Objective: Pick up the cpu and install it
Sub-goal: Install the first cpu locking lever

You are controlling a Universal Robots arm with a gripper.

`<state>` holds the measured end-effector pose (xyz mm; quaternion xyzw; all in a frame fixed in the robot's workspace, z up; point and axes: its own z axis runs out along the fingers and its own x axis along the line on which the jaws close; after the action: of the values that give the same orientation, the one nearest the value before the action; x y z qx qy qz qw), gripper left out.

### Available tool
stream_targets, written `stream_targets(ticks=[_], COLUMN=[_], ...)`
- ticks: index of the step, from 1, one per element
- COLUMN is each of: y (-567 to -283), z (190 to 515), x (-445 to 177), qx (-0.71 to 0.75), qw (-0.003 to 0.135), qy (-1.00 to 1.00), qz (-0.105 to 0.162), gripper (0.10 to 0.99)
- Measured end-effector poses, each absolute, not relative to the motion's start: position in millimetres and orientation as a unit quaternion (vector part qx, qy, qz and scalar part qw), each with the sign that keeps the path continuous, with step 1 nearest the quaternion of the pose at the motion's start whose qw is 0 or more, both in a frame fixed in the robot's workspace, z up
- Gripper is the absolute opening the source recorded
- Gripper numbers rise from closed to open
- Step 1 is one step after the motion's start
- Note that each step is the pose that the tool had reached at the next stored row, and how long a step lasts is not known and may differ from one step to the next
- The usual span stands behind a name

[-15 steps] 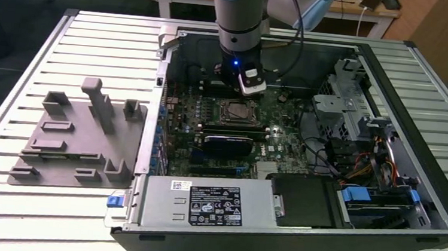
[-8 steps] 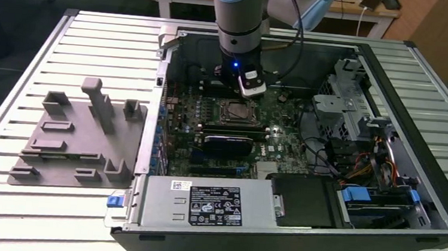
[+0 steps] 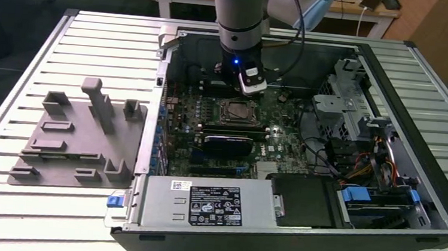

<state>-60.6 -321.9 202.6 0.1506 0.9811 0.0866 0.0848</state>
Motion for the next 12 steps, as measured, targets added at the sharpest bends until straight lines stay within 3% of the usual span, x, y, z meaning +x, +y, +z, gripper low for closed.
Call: stream_targets(ticks=[12], y=[-316.1], z=[202.0], x=[-60.6], qx=[0.162], qw=[0.086], qy=[0.979], qz=[0.085], gripper=[0.106])
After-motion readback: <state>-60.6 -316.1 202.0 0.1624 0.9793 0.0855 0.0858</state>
